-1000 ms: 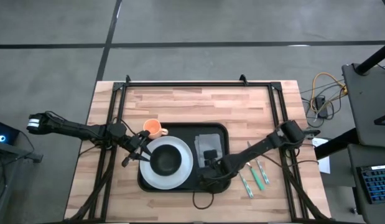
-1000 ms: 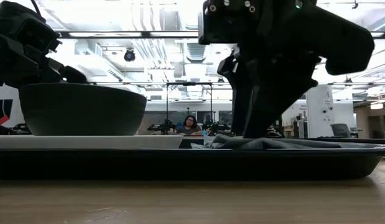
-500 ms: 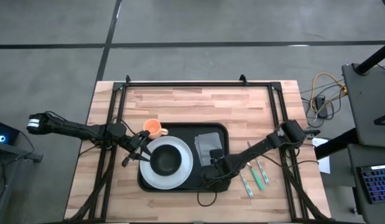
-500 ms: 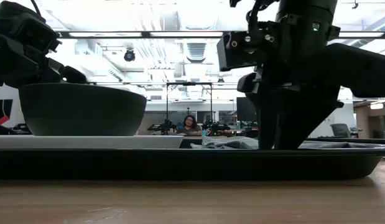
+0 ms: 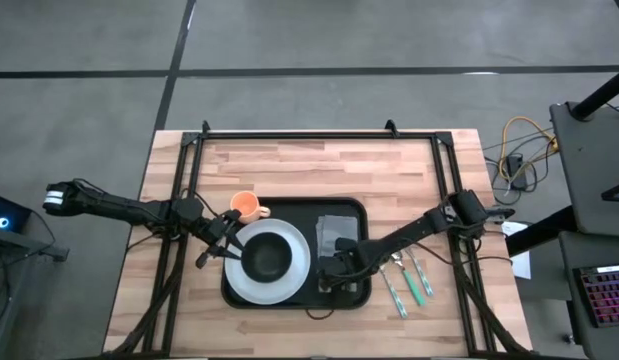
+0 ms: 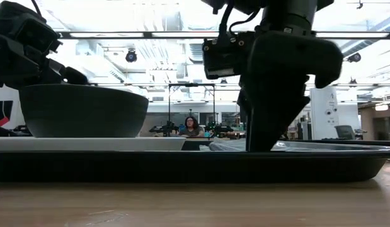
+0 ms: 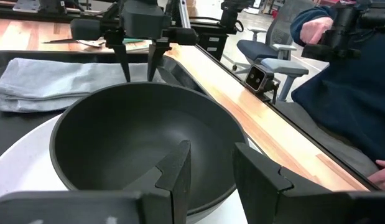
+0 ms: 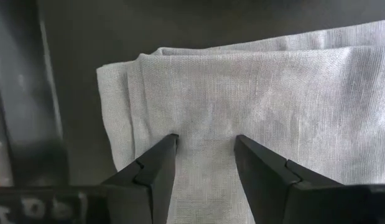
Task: Set up tray
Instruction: Put the napkin on the serving tray to the right of the plate
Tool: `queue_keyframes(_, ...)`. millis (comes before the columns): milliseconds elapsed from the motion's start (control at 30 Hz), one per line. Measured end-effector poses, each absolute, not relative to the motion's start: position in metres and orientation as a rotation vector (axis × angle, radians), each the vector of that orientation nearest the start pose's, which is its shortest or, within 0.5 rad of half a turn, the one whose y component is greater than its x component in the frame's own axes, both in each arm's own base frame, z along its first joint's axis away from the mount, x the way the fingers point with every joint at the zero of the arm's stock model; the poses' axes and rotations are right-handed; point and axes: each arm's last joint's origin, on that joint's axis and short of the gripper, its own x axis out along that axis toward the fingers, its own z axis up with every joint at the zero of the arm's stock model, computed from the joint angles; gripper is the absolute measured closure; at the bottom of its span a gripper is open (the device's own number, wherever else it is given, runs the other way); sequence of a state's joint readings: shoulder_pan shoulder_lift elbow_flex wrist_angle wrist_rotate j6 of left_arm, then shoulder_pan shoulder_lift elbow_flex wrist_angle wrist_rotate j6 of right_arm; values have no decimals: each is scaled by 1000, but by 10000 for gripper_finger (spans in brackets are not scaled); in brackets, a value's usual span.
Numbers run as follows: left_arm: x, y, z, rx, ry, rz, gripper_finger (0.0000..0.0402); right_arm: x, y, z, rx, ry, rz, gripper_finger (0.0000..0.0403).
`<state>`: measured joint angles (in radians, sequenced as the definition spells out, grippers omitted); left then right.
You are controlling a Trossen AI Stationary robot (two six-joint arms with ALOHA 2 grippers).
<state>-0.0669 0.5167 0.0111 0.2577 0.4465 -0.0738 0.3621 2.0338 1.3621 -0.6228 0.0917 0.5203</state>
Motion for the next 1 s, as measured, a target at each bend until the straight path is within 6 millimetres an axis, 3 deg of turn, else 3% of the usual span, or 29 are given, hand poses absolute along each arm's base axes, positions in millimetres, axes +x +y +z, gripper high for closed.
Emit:
queue_keyframes(533, 124, -21, 145, -119, 264, -502, 303, 365, 124, 169, 88, 1244, -53, 258)
queue_keyframes(833, 124, -21, 145, -119, 265, -502, 303, 366, 91, 161, 38, 1298, -71, 225)
queue_keyframes(1000, 124, -21, 145, -119, 266, -502, 303, 363, 83, 153, 23, 1327, -75, 216)
